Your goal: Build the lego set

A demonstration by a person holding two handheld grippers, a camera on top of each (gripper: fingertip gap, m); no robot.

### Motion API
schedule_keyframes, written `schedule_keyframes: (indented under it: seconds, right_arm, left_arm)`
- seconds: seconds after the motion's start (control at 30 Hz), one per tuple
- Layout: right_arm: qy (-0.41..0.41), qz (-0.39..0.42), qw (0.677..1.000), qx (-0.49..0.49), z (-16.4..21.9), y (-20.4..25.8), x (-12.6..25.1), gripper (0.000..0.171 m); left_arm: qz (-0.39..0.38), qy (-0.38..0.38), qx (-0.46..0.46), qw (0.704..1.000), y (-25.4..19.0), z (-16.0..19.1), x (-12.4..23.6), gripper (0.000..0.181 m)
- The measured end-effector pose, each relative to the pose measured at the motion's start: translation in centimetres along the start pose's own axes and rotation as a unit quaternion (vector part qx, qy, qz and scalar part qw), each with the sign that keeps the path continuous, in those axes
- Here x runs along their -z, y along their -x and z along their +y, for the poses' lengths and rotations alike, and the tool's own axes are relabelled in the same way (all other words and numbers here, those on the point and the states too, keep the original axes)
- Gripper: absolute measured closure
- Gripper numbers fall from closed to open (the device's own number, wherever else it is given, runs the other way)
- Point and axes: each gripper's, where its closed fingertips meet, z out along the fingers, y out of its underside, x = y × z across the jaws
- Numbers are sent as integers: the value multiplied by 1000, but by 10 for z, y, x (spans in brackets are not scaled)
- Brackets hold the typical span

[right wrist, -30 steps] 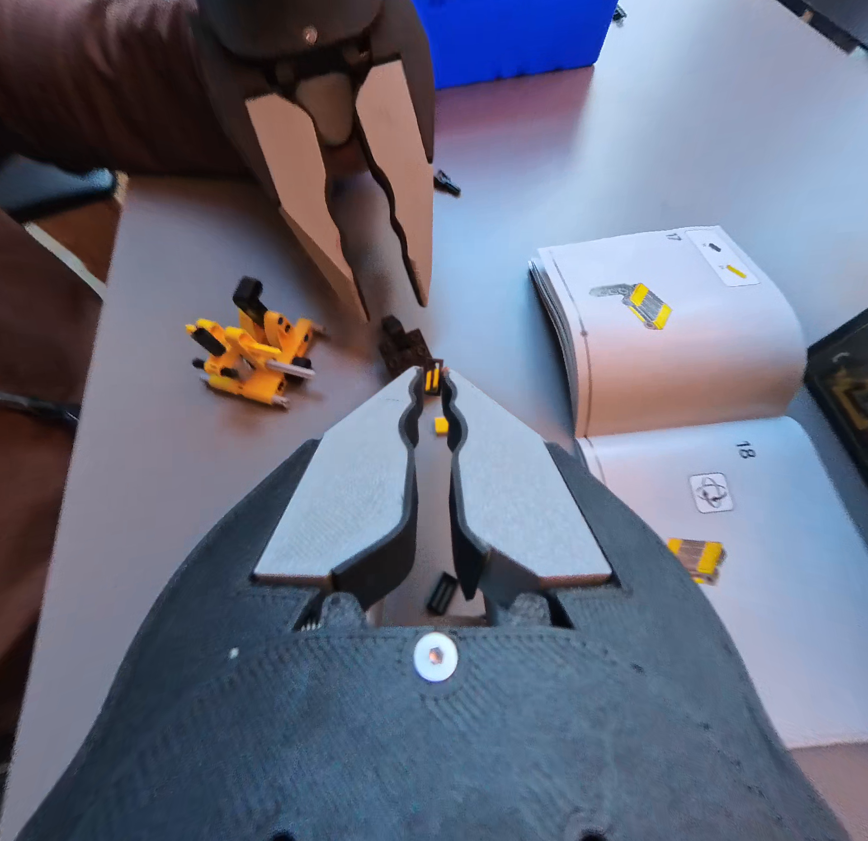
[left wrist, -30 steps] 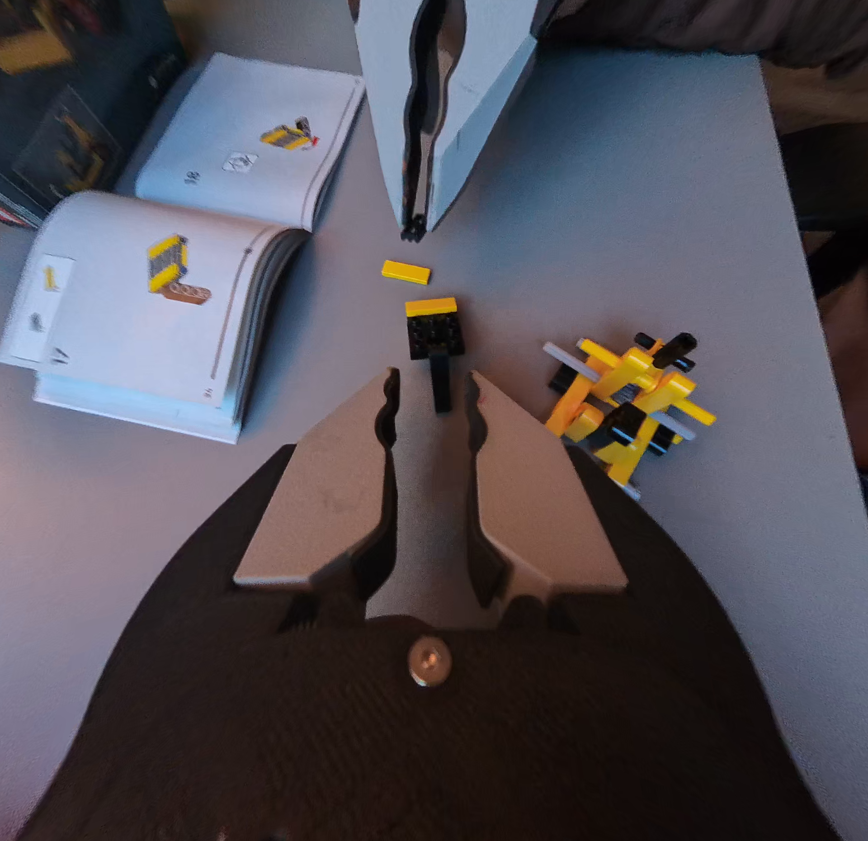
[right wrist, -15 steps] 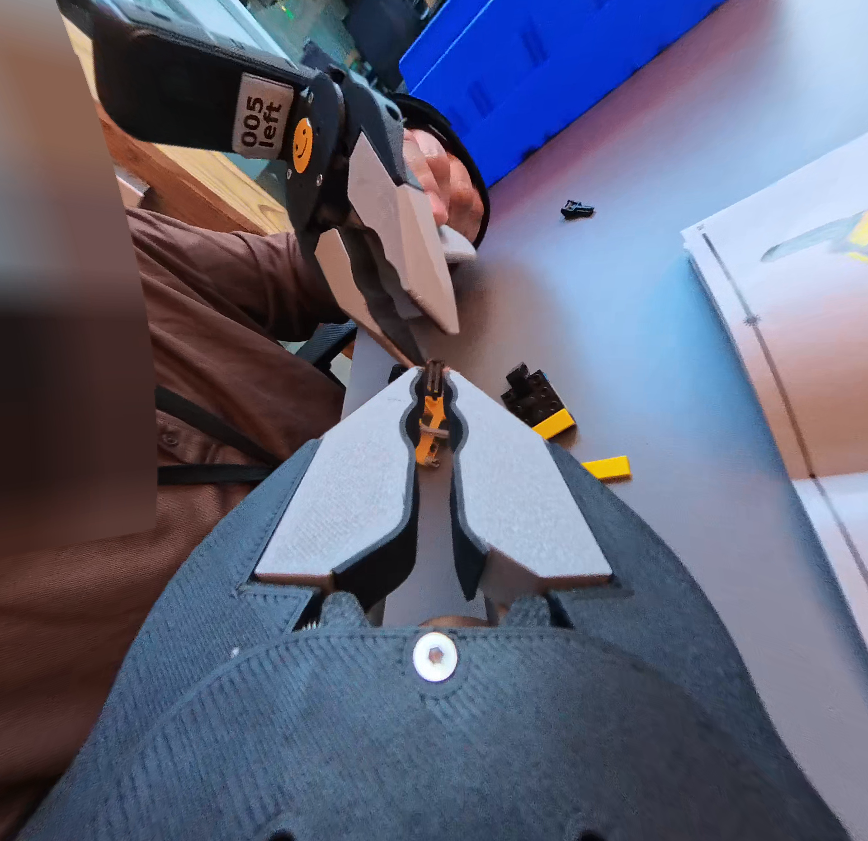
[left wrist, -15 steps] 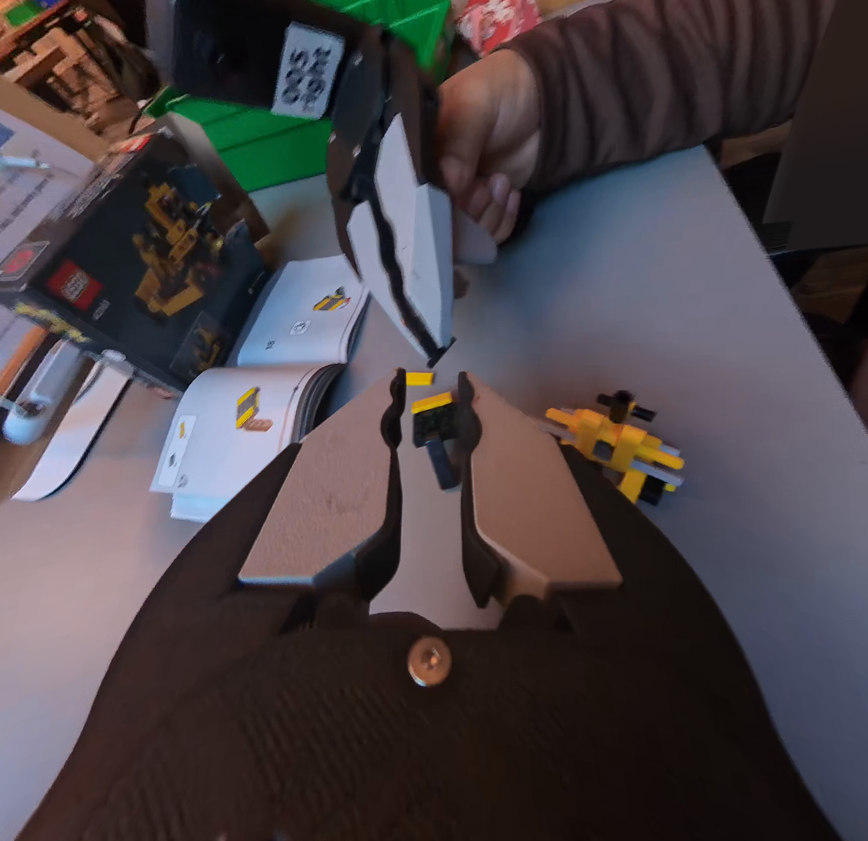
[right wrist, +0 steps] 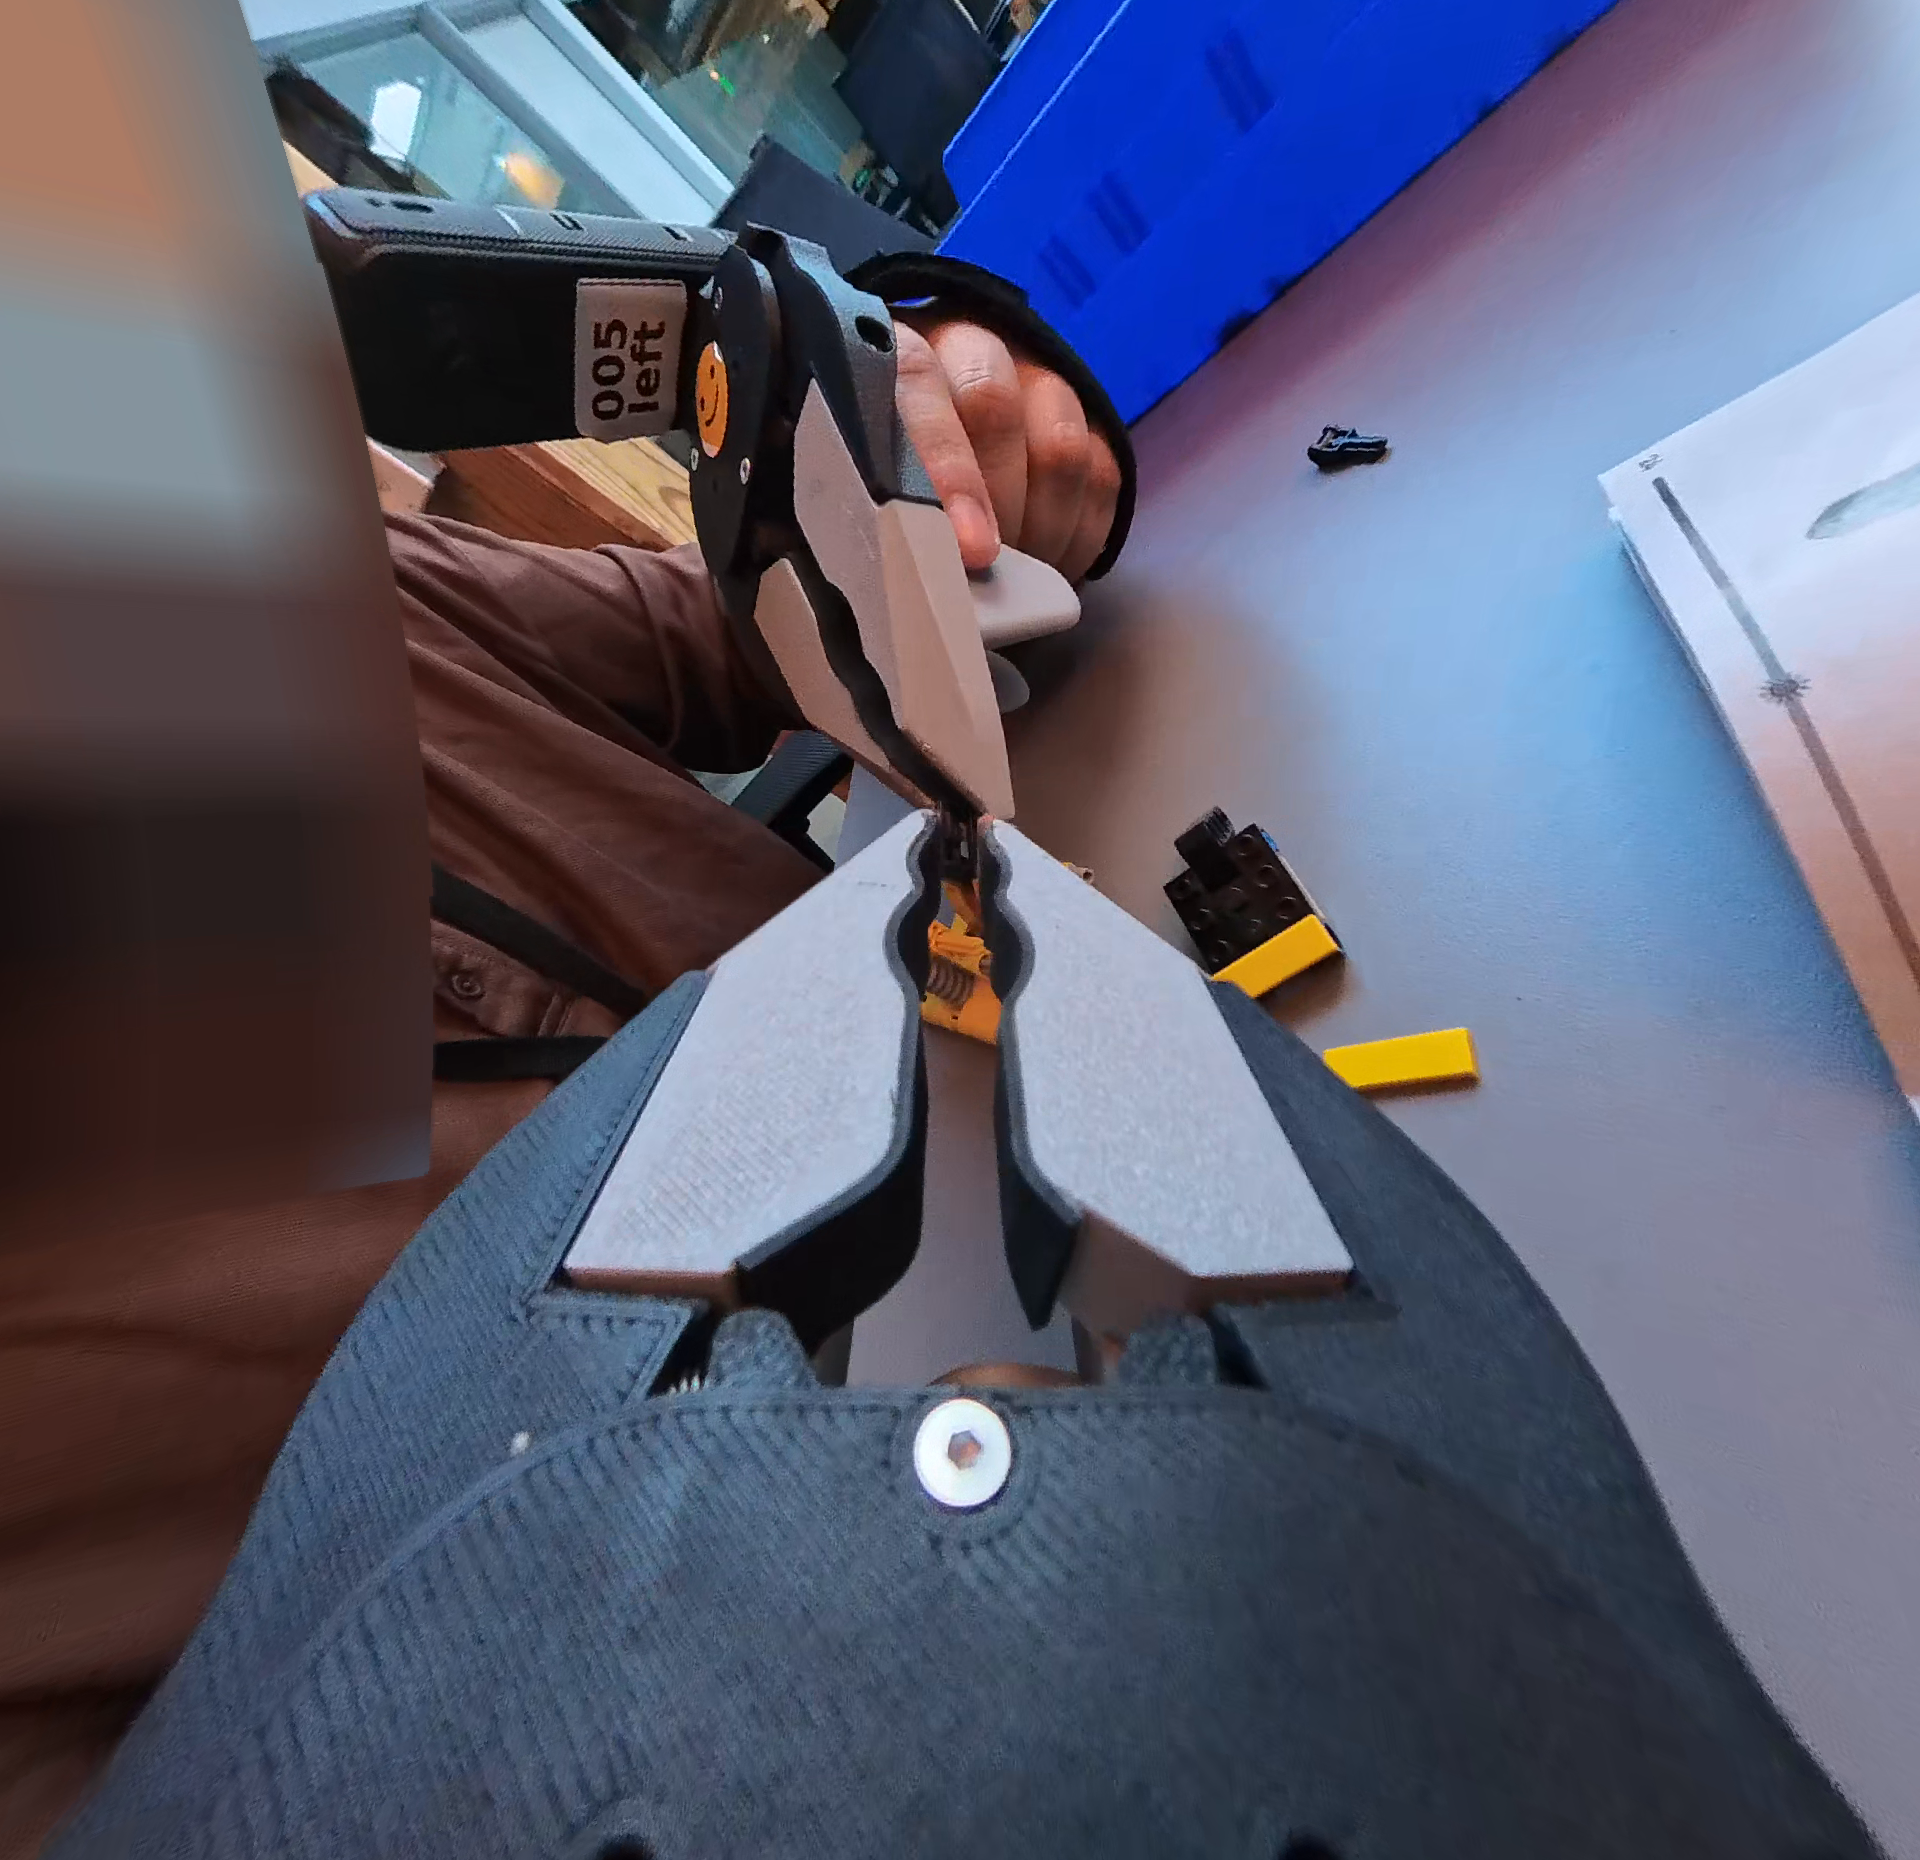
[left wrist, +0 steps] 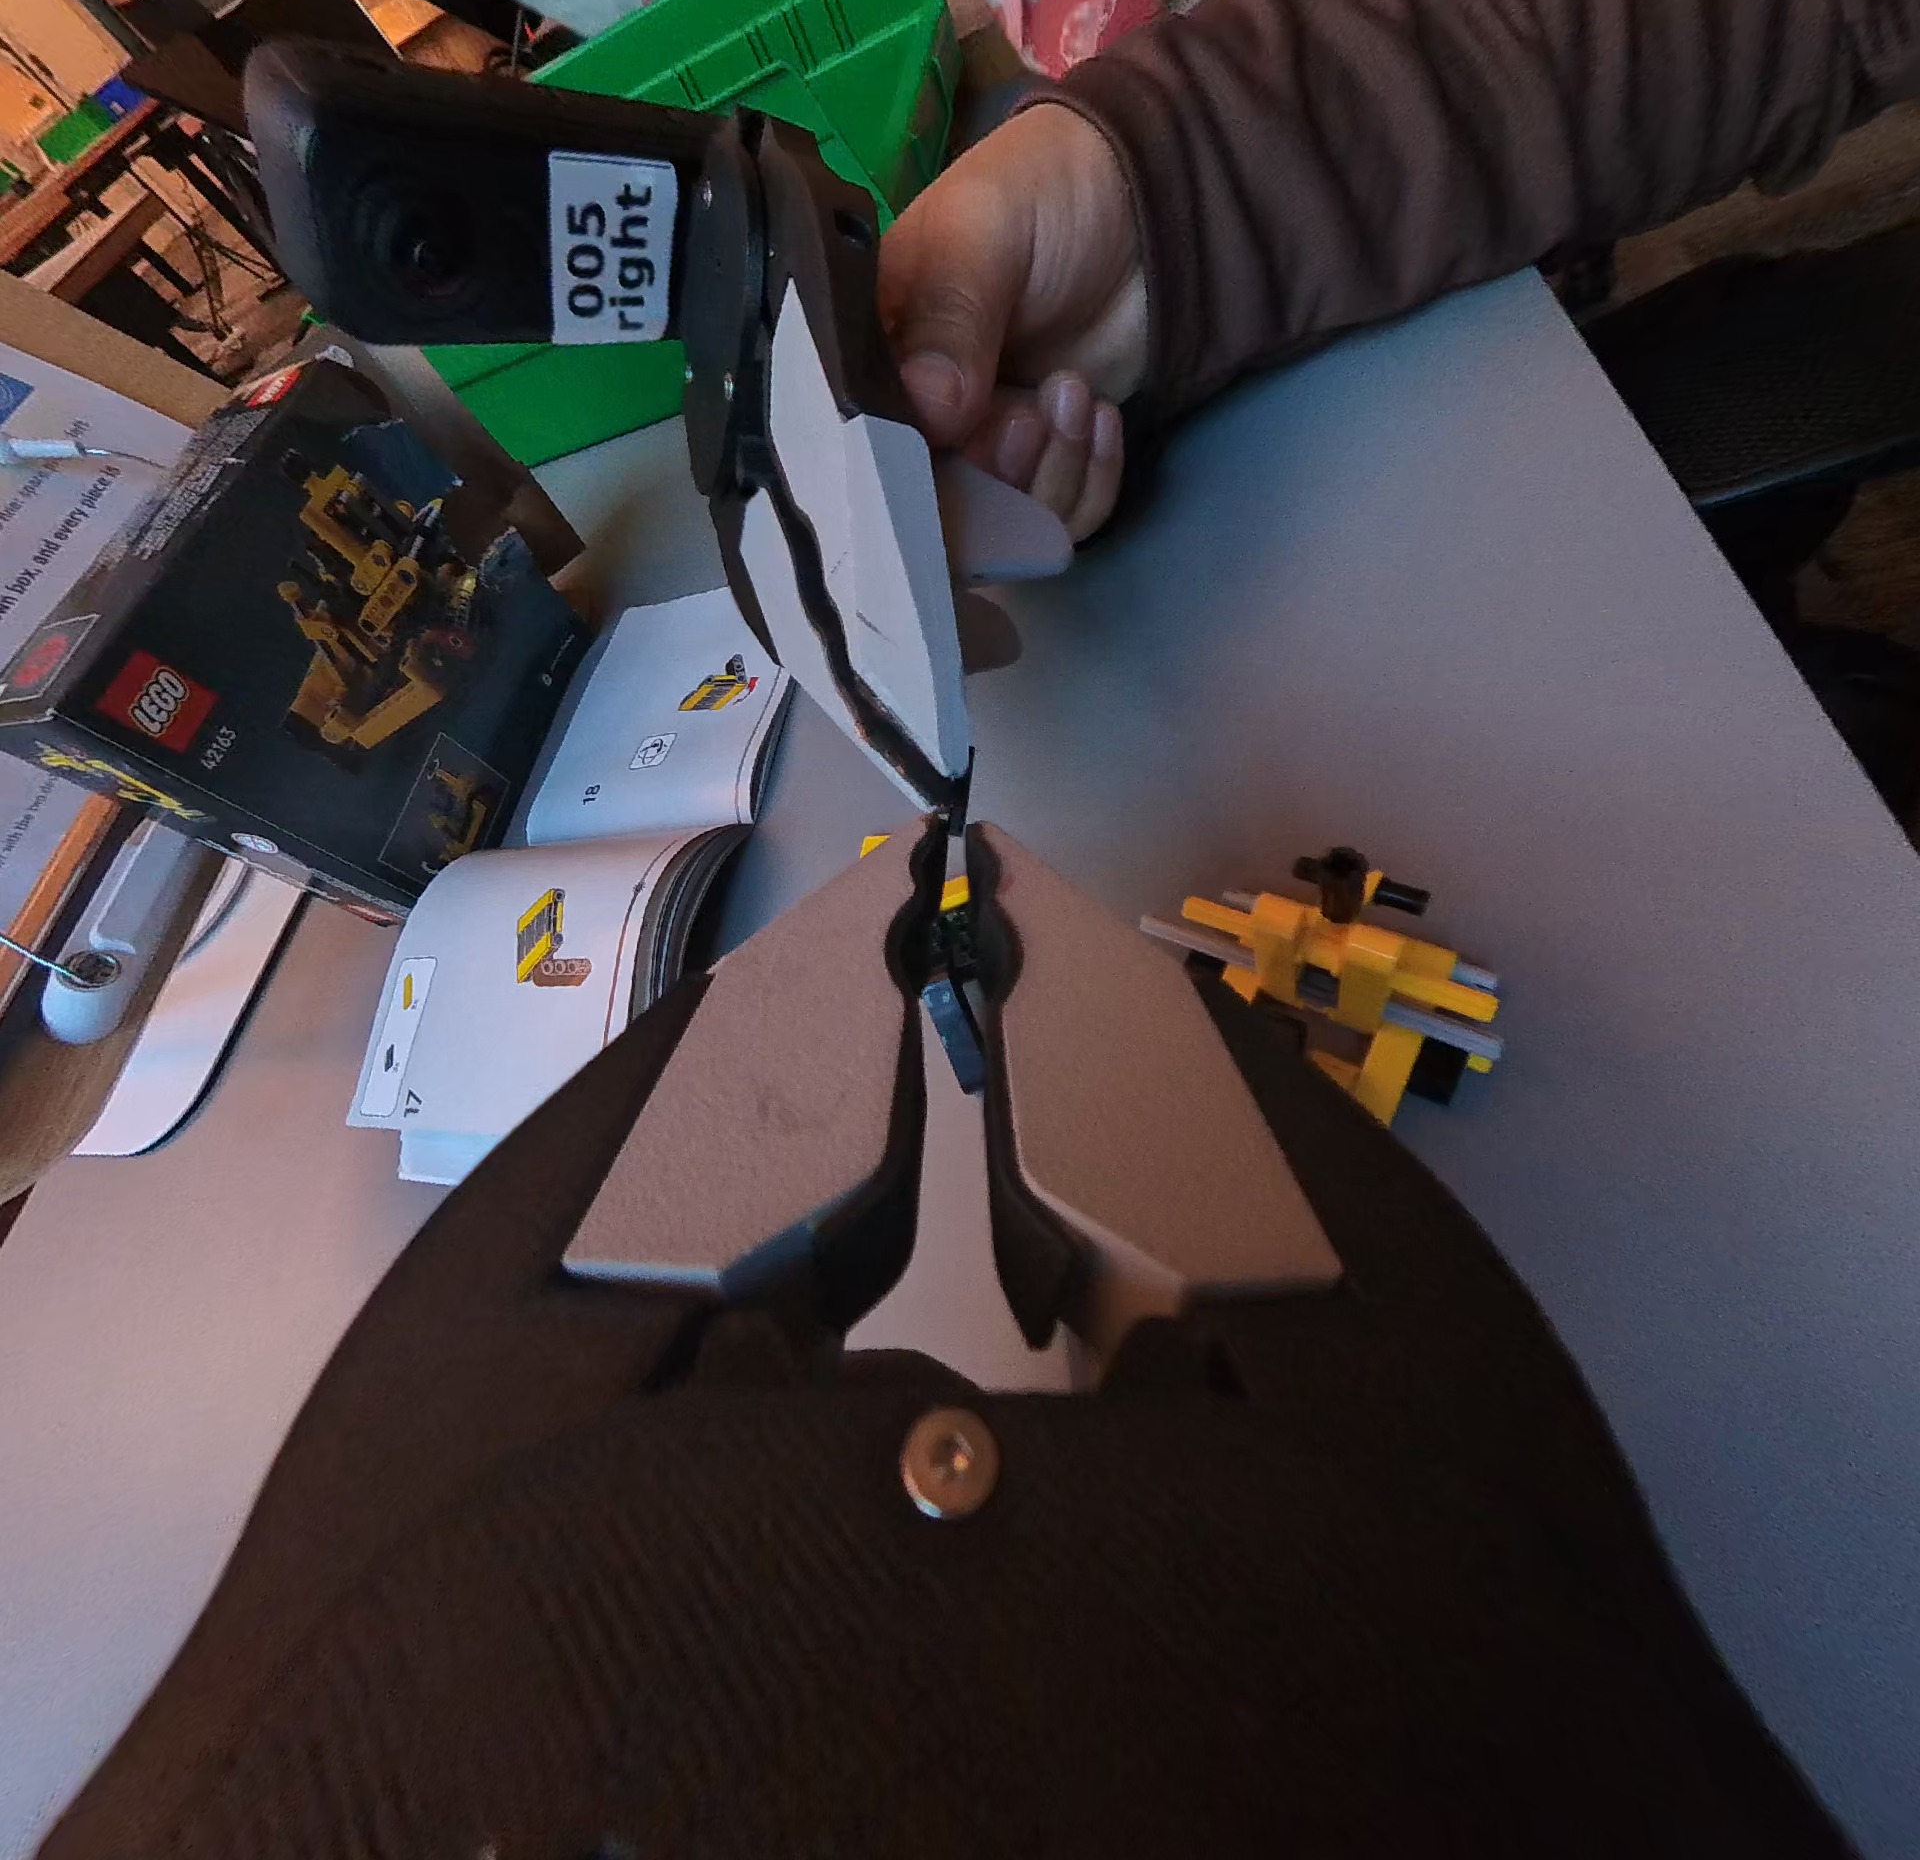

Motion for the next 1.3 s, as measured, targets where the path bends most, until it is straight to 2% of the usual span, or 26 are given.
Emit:
schedule_keyframes:
  seconds: [0.1,0.27,0.37,0.47,0.53,0.63,0.7,0.77,0.87,1.0,1.3]
  right_arm:
    - [-4,4,1000,-8,0,-4,1,169]
    - [-7,4,1000,-8,-1,-5,1,169]
    - [-25,24,999,16,-8,-8,7,171]
    - [-22,89,989,113,-14,-9,16,166]
    - [0,160,967,199,-13,-15,18,162]
    - [60,258,904,336,-6,-24,12,156]
    - [91,296,865,393,-1,-29,5,154]
    - [103,312,841,430,1,-29,-1,153]
    - [89,311,830,454,-3,-23,-4,155]
    - [79,312,816,481,-6,-17,-3,168]
    - [69,332,789,513,-11,-12,-1,168]
  left_arm:
    - [1,-11,5,1000,0,-4,0,177]
    - [6,-8,24,1000,1,-2,0,181]
    - [28,-1,111,993,5,2,-1,181]
    - [80,-5,243,967,6,7,-1,181]
    - [105,-16,316,943,9,10,0,181]
    - [139,-34,396,907,11,12,1,181]
    - [163,-53,433,885,10,7,3,181]
    - [182,-65,456,869,10,4,4,181]
    - [180,-56,456,870,9,9,3,181]
    - [189,-66,465,862,9,6,3,181]
    - [214,-104,510,826,15,0,7,181]
